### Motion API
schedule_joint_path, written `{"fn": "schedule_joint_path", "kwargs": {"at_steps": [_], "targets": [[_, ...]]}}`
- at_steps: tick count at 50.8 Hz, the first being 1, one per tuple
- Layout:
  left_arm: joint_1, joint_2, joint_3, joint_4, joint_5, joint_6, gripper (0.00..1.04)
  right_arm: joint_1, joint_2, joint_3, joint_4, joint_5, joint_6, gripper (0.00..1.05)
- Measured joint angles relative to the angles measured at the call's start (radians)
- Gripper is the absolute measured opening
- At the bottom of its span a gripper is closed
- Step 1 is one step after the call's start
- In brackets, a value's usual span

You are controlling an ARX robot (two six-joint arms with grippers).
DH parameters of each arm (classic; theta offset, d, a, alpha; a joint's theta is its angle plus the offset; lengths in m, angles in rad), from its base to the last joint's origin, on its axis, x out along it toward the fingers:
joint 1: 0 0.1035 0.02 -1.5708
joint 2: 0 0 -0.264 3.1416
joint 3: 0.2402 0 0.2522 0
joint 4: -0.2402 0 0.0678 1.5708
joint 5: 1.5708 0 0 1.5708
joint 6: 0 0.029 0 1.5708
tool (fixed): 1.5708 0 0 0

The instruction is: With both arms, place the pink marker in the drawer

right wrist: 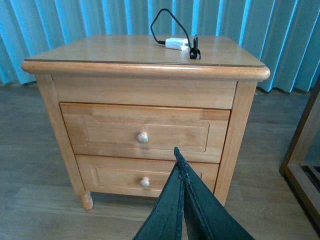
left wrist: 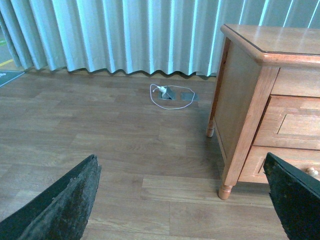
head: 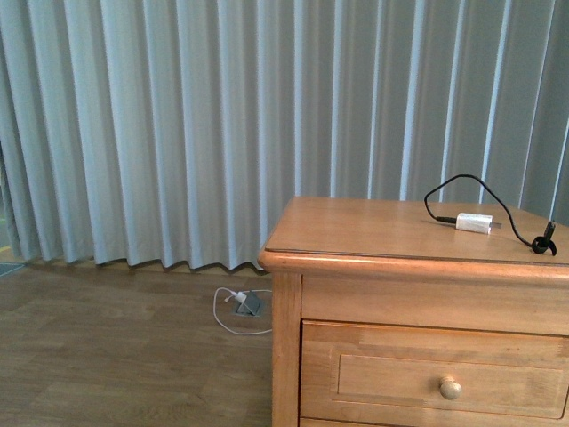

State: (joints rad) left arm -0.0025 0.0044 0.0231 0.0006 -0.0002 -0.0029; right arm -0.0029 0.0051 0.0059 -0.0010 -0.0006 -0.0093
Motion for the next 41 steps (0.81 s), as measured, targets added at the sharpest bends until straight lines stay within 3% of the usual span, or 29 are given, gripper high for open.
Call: {"fn": "schedule_joint_path", "kwargs": {"at_steps": [15, 20, 41], "targets": [[0.0, 0.0, 0.0, 0.0, 0.0, 0.0, 0.99, 0.0, -0.001, 0.0, 0.0, 0.0, 0.0, 0.02], [0.0, 0.0, 0.0, 0.0, 0.0, 0.0, 0.99, 0.0, -0.001, 0.0, 0.0, 0.0, 0.0, 0.23], [0.0, 0.0, 0.0, 0.0, 0.0, 0.0, 0.99, 0.0, -0.001, 0.0, 0.0, 0.0, 0.0, 0.96]]}}
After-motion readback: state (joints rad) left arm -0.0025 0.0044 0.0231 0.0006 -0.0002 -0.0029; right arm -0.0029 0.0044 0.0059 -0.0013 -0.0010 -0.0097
